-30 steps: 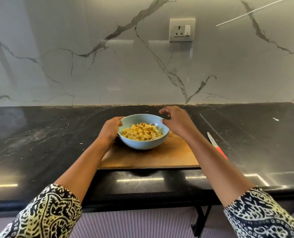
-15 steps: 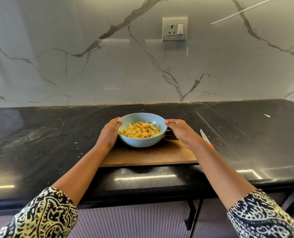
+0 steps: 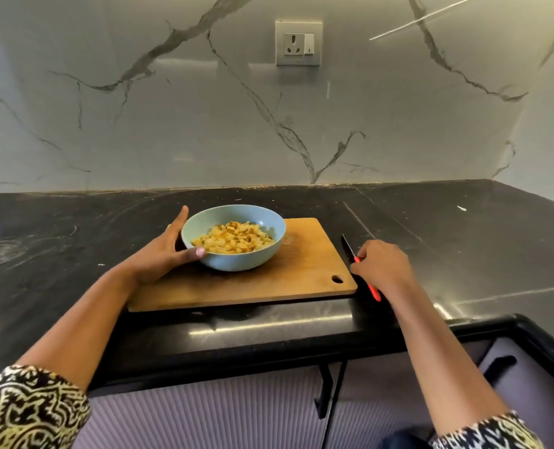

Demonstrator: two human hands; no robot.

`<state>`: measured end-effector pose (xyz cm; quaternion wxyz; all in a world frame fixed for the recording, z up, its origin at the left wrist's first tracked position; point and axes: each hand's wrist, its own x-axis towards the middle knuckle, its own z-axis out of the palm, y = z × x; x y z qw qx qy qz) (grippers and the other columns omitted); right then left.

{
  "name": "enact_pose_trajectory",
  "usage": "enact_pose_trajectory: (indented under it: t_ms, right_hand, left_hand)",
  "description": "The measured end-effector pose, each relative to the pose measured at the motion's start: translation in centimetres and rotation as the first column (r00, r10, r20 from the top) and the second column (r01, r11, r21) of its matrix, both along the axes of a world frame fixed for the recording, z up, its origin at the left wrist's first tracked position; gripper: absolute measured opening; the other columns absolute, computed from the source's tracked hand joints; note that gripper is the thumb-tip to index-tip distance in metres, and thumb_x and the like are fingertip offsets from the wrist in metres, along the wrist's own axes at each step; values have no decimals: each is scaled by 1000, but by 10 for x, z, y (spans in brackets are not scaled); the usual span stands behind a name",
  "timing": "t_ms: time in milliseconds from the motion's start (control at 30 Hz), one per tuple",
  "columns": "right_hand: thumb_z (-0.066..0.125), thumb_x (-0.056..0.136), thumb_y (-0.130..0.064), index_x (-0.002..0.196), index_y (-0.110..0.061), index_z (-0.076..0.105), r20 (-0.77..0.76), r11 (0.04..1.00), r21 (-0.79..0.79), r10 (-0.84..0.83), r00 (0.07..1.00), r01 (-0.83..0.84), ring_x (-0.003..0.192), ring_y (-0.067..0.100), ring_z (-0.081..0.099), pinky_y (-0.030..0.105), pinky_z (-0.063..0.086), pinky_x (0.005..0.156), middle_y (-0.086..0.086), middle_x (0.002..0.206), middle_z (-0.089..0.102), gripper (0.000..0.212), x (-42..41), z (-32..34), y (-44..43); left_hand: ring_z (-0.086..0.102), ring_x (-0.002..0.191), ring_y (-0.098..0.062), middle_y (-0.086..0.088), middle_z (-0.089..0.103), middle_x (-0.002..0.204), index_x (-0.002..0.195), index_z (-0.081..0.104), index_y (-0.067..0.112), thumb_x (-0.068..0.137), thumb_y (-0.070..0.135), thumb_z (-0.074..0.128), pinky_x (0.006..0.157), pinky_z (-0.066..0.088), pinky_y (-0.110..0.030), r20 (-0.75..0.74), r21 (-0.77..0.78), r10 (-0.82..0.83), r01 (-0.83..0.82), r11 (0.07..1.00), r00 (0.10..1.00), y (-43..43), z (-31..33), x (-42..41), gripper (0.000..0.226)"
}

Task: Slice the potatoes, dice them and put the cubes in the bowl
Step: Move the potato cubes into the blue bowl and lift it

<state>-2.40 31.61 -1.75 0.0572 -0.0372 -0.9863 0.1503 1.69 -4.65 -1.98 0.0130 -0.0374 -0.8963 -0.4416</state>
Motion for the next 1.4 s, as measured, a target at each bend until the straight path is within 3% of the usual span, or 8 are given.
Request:
enact_pose_trajectory:
  t_ms: [133, 267, 433, 733, 1033, 1167, 1267, 1400]
  right_hand:
    - [69, 84, -25, 91, -10, 68, -154, 999, 1, -33, 988, 33, 88, 28, 65, 28, 43, 65, 9, 85, 66, 17, 5, 8, -9]
    - [67, 84, -20, 96, -14, 72, -349, 985, -59, 130, 928, -161, 84, 20, 64, 28, 47, 72, 5, 92, 70, 14, 12, 17, -40]
    - [46, 96, -11, 113, -8, 63, -251, 935, 207, 336, 908, -289, 97, 27, 57, 32, 42, 71, 10, 108, 54, 24, 18, -2, -85]
    - [33, 100, -45, 144, -23, 40, -12, 905, 113, 415, 910, -411, 134, 24, 34, 46, 28, 106, 1, 145, 41, 50, 18, -10, -68]
    - [24, 103, -38, 151, -23, 26, 21, 885, 44, 463, 886, -463, 145, 17, 21, 47, 14, 116, -1, 158, 25, 50, 4, -14, -70]
    - [24, 103, -38, 151, -22, 26, 34, 884, 33, 465, 884, -466, 145, 17, 21, 48, 14, 117, -1, 158, 24, 51, 0, -14, -69]
    - [23, 103, -42, 151, -19, 25, -36, 885, -63, 460, 887, -461, 145, 18, 21, 44, 12, 117, 1, 158, 24, 53, 5, -14, -68]
    - [23, 104, -35, 146, -14, 35, -139, 914, -103, 376, 916, -391, 141, 19, 28, 41, 11, 117, 5, 152, 35, 48, 18, -18, -57]
  left_hand:
    - [10, 146, -21, 8, 4, 159, 149, -11, 37, 25, 91, 64, 118, 15, -43, -6, -46, -15, 14, 999, 1000, 1, 2, 3, 155]
    - [18, 144, -19, 8, 8, 159, 150, -6, 35, 23, 91, 64, 115, 20, -37, -29, -39, -13, 12, 999, 1000, 3, 6, 6, 156]
    - [20, 143, -20, 7, 12, 159, 150, 0, 36, 23, 92, 63, 114, 21, -36, -42, -40, -10, 9, 999, 999, 5, 7, 9, 153]
    - [18, 144, -21, 6, 10, 159, 148, -3, 41, 22, 92, 62, 115, 20, -40, -16, -40, 6, -7, 999, 1000, 7, 4, 16, 151]
    - [25, 142, -27, 5, 7, 160, 144, -15, 47, 23, 96, 56, 114, 23, -46, 22, -87, 73, -70, 994, 997, 13, -3, 15, 148]
    - [26, 142, -29, 2, 14, 159, 143, -22, 44, 24, 94, 58, 114, 21, -46, 7, -152, 117, -115, 982, 993, 17, -2, 13, 152]
    - [25, 142, -30, -4, 21, 157, 143, -29, 34, 50, 81, 62, 117, 11, -46, 3, -317, 172, -162, 935, 985, 16, -5, 14, 139]
    - [25, 143, -23, -4, 23, 157, 153, 0, 25, 65, 86, 32, 117, 13, -47, -35, -560, 221, -203, 803, 975, 19, -15, 32, 111]
